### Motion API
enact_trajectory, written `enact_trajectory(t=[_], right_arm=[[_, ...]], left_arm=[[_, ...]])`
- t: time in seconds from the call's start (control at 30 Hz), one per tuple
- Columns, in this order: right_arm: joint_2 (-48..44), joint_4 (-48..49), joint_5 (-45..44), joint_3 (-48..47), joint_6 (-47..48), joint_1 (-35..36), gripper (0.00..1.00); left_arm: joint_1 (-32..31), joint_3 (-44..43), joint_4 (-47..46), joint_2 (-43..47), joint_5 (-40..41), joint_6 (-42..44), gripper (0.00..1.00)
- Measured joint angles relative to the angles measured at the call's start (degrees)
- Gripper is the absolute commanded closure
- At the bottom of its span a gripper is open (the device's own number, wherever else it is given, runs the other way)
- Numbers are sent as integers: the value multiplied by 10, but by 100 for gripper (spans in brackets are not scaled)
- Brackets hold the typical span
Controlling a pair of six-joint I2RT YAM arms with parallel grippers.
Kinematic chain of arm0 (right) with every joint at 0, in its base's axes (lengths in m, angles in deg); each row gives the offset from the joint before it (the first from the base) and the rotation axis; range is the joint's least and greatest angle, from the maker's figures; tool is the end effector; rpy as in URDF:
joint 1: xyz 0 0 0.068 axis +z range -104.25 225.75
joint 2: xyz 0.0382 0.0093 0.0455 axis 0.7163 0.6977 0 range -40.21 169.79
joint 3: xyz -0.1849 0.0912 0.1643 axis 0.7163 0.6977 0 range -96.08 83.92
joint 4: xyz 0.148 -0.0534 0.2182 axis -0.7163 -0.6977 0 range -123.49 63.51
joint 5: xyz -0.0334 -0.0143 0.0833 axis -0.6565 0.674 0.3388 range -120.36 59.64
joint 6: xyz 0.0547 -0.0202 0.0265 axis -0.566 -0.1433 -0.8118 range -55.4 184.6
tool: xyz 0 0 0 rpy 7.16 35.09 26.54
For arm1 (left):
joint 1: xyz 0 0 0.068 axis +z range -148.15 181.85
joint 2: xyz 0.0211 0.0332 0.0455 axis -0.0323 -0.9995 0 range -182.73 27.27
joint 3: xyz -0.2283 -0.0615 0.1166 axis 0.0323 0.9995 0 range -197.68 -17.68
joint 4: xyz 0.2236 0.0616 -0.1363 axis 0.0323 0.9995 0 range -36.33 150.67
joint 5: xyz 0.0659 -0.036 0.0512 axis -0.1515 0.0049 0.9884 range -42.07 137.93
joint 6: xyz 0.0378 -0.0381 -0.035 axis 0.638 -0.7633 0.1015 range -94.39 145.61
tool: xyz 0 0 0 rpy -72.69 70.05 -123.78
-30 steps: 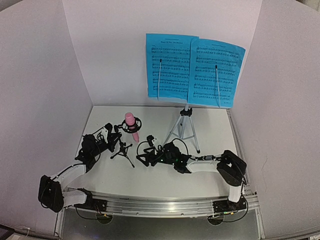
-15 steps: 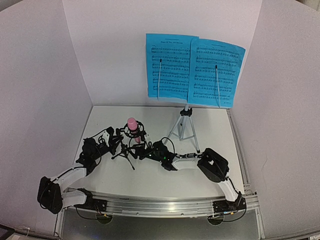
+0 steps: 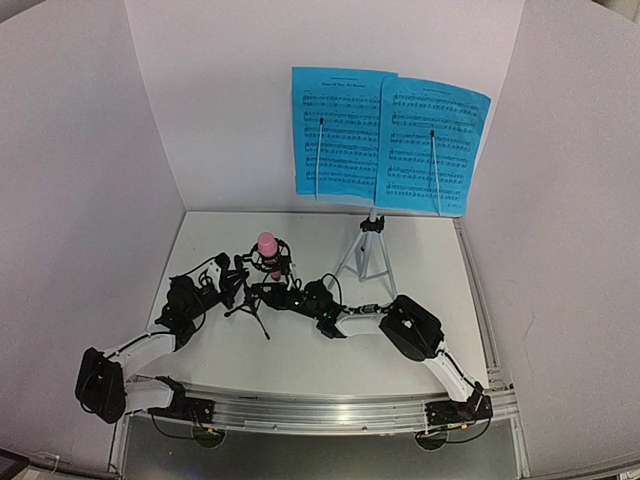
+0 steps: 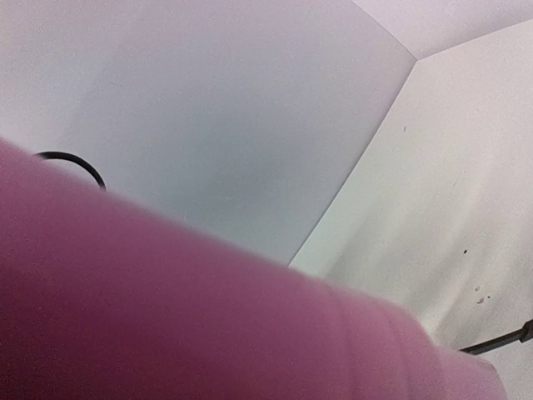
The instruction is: Pack up the instrument practice props
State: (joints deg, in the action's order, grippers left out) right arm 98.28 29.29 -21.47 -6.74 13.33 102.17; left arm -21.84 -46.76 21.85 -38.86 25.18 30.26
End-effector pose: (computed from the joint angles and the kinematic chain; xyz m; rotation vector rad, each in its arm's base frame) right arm 0.2961 0.4596 0.1518 -0.2218 1.6451 1.6103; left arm 0.2436 -0.1279 0.2307 0.7019 1.5348 -0.5798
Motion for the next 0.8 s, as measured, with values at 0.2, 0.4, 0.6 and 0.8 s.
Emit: enact_trajectory(t=[0.2, 0.4, 0.6, 0.8], right_arm=[[13, 11, 9, -9, -22, -5, 65], [13, 16, 9, -9, -43, -5, 68], [14, 18, 8, -8, -60, -5, 66], [21, 21, 9, -5, -71, -8, 74]], left_arm=[[-3, 0, -12, -8, 4, -2, 100], [-4, 0, -16, -11, 6, -2, 100], [-5, -1, -23, -17, 9, -2, 100], [-7, -4, -38, -29, 10, -4, 100]])
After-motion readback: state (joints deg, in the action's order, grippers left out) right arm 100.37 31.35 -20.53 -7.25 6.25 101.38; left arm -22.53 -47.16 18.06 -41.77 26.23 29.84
